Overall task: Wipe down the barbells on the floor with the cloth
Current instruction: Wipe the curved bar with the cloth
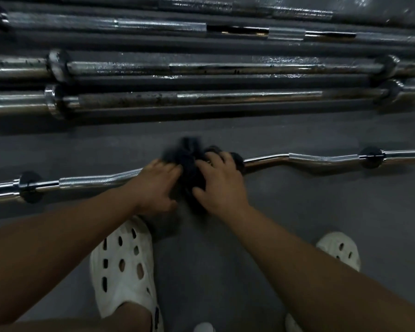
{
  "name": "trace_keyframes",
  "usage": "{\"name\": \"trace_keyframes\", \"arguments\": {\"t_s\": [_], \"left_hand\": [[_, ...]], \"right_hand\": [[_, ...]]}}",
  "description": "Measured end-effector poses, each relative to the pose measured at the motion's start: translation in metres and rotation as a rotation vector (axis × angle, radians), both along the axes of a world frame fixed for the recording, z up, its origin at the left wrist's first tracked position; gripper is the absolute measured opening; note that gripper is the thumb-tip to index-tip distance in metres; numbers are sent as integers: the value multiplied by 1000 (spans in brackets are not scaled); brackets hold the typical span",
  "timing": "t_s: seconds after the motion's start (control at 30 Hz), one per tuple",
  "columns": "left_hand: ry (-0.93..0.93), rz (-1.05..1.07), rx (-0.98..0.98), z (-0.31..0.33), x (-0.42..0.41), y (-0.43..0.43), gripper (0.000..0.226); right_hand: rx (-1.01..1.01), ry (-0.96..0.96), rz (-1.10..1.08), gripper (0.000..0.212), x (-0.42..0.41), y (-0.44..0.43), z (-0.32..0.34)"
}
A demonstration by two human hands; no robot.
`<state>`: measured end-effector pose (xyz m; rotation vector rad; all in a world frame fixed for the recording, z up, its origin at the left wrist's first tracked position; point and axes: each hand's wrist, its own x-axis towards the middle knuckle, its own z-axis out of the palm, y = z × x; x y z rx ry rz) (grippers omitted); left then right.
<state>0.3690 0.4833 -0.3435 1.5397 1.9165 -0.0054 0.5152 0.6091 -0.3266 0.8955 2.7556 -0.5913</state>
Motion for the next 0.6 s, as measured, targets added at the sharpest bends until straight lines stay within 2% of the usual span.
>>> {"name": "trace_keyframes", "arguments": {"t_s": [0.03, 0.1, 0.2, 0.23, 0.3, 0.33, 0.43, 0.47, 0.5, 0.6], "left_hand": [[0, 0, -4, 2, -1, 1, 104], [-51, 15, 10, 1, -3, 1, 108], [-88, 28, 33, -3, -3, -1, 114], [-75, 23, 35, -4, -2, -1, 114], [-51, 13, 31, -4, 0, -1, 115], [-47, 11, 30, -3, 0, 0, 115], [-66, 21, 23, 0, 1, 0, 115], [-76, 25, 27, 0, 0, 0, 115], [-85, 28, 24, 0, 0, 0, 115], [-71, 30, 24, -4, -1, -2, 115]], "right_hand": [[-51, -15, 101, 61, -3, 11, 6], [-96, -17, 54, 64, -1, 48, 7], [-26, 36, -475, 65, 35, 93, -3], [16, 2, -631, 63, 45, 93, -6], [43, -85, -740, 61, 47, 73, -8], [16, -70, -633, 60, 40, 62, -5], [-112, -77, -21, 62, 26, 61, 11], [-105, -104, 43, 63, 28, 73, 12], [-71, -97, -36, 63, 36, 88, 8], [47, -45, -694, 60, 65, 109, -6]]}}
